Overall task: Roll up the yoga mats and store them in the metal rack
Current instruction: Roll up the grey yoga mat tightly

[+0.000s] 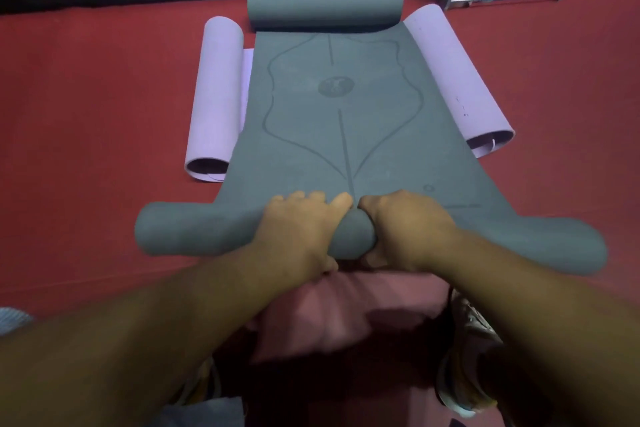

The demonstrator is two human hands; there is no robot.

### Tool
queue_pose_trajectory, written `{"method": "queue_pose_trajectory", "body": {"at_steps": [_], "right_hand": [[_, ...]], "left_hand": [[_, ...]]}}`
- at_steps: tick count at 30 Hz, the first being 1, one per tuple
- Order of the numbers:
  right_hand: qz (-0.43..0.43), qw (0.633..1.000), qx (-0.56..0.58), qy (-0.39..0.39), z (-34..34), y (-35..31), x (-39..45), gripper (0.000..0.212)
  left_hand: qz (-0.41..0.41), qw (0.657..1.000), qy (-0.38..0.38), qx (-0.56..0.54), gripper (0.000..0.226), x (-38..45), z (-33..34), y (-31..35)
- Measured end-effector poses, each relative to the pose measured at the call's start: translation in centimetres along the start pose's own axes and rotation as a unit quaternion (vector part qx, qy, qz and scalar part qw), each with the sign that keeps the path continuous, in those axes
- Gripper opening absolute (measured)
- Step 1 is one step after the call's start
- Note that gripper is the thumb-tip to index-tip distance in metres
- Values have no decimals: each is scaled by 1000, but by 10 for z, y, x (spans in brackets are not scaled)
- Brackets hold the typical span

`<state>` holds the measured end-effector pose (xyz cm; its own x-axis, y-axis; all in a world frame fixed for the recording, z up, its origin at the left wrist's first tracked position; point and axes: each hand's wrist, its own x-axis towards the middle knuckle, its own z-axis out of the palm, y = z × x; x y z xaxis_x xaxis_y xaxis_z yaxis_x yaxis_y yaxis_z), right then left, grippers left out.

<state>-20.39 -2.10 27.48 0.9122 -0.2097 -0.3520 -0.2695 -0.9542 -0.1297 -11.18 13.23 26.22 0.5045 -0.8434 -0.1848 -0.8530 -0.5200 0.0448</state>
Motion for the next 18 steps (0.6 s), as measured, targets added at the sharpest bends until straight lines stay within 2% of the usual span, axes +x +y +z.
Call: {"method": "queue_pose_trajectory", "body": {"at_steps": [2,5,7,9,12,14,18], "right_hand": [[-4,1000,-2,12,-1,-1,-3,60],[-19,997,-48,58,7,-9,-6,73],[-22,998,-48,45,6,-12,-6,65],[-11,1000,-25,13,-1,-10,-5,53],[-5,1000,-1,9,-10,-6,-2,55],[-17,999,-15,42,-7,-8,-3,62],[-18,992,-63,112,7,-19,-7,80]], "left_hand": [[2,1000,3,-1,68,2,1,0],[1,995,-78,-57,64,12,-5,-11],[6,991,-108,-80,65,12,-9,-13],[0,995,-74,-68,68,4,-8,-10],[-4,999,29,17,85,-4,-2,-4],[-8,1000,23,12,77,-1,-3,-5],[-4,997,-51,-56,64,9,-16,-18]]}}
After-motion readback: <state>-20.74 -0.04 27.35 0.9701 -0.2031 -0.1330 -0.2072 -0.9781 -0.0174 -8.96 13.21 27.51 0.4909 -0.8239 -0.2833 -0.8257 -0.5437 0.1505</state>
